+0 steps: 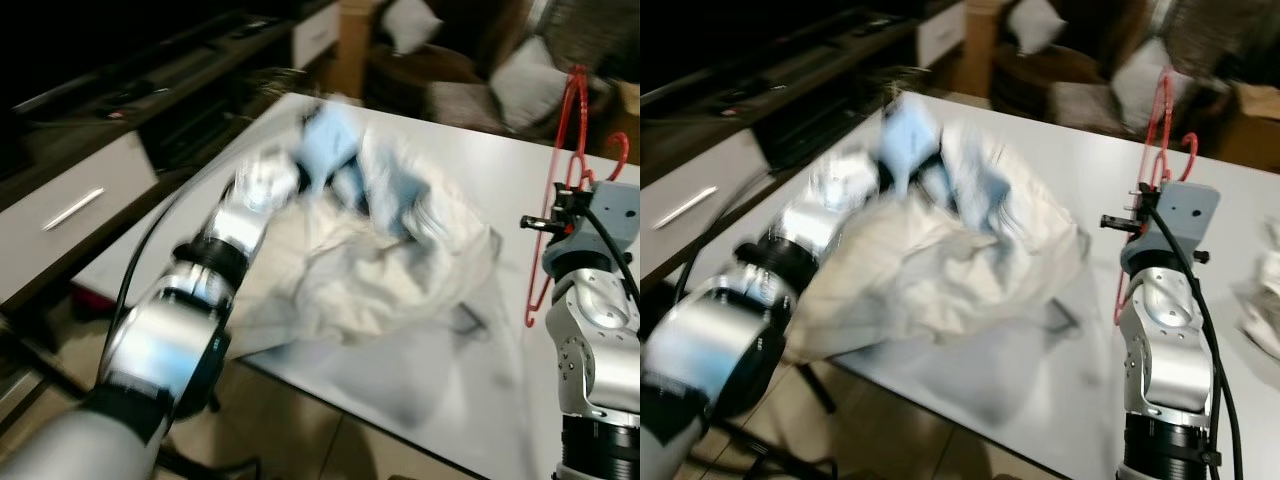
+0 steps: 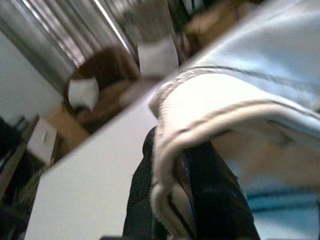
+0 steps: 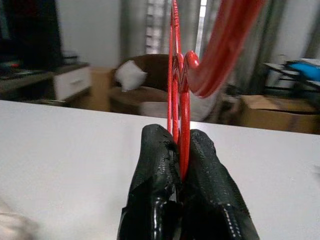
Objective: Hang hanger
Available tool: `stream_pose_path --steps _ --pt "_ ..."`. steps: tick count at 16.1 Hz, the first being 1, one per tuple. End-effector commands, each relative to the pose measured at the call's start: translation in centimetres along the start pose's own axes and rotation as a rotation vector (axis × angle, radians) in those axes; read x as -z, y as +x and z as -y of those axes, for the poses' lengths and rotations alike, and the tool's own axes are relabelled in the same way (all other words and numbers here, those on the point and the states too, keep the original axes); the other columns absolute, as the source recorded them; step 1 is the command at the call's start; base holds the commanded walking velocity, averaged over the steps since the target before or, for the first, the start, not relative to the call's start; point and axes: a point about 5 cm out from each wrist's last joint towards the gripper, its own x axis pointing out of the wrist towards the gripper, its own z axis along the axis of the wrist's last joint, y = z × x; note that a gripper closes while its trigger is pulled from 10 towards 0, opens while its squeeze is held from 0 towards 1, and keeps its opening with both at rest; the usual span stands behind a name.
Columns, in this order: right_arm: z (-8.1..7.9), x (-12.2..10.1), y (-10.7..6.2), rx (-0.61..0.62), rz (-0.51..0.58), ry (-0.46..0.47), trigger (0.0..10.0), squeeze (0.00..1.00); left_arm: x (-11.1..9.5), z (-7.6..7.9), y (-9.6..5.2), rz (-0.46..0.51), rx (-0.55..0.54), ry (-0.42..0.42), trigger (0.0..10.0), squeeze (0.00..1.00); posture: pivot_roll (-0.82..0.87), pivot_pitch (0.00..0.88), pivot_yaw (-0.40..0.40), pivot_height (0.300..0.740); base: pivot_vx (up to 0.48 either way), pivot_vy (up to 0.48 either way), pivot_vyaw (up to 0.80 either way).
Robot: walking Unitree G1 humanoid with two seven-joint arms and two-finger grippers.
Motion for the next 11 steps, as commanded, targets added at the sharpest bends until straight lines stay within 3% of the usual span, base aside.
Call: stream_pose_path --steps 1,2,3,6,7,8,9,10,11 --pt "-0.3 -0.5 0.0 -0.021 0.017 0.011 10.0 0.0 -0.3 0.1 0.0 -0.002 0.022 0.064 10.0 0.0 -0.15 0.0 0.018 0.74 0.0 0.0 0.0" --pt "-0.6 -0.5 0.0 -0.03 0.018 0.012 10.0 0.0 0.7 0.4 -0.4 -0.016 0.032 0.035 10.0 0.05 -0.15 0.0 0.018 0.74 0.0 0.0 0.0" --pt "-0.7 -0.6 0.0 -0.034 0.018 0.014 10.0 0.0 0.9 0.3 -0.5 -0.01 0.013 0.008 10.0 0.84 -0.15 0.0 0.018 0.74 0.0 0.0 0.0" --pt "-1.5 -1.3 -0.1 -0.143 0.058 0.024 10.0 0.0 -0.3 -2.0 -0.8 0.065 -0.135 -0.149 10.0 0.84 -0.15 0.0 0.019 0.74 0.0 0.0 0.0" --pt "-1.6 -1.7 -0.2 -0.186 0.073 0.036 10.0 0.0 -0.9 -2.6 -0.8 0.106 -0.145 -0.197 4.1 0.73 -0.15 0.0 0.022 0.74 0.0 0.0 0.0" --pt "-1.5 -2.2 -0.2 -0.23 0.09 0.038 10.0 0.0 -1.4 -3.1 -0.9 0.129 -0.163 -0.227 0.0 0.33 -0.16 0.0 0.026 0.74 0.0 0.0 0.0" --pt "-1.4 -2.4 -0.2 -0.245 0.099 0.038 10.0 0.0 -1.5 -3.4 -0.9 0.131 -0.175 -0.233 0.0 0.06 -0.16 0.0 0.026 0.74 0.0 0.0 0.0" --pt "-1.0 -3.0 -0.2 -0.272 0.115 0.037 10.0 0.0 -1.6 -3.7 -0.9 0.137 -0.191 -0.257 0.0 0.0 -0.16 0.0 0.033 0.74 0.0 0.0 0.0" --pt "-0.6 -3.7 -0.3 -0.313 0.134 0.033 10.0 0.0 -1.7 -3.9 -1.0 0.154 -0.207 -0.29 0.0 0.0 -0.17 0.0 0.037 0.74 0.0 0.0 0.0"
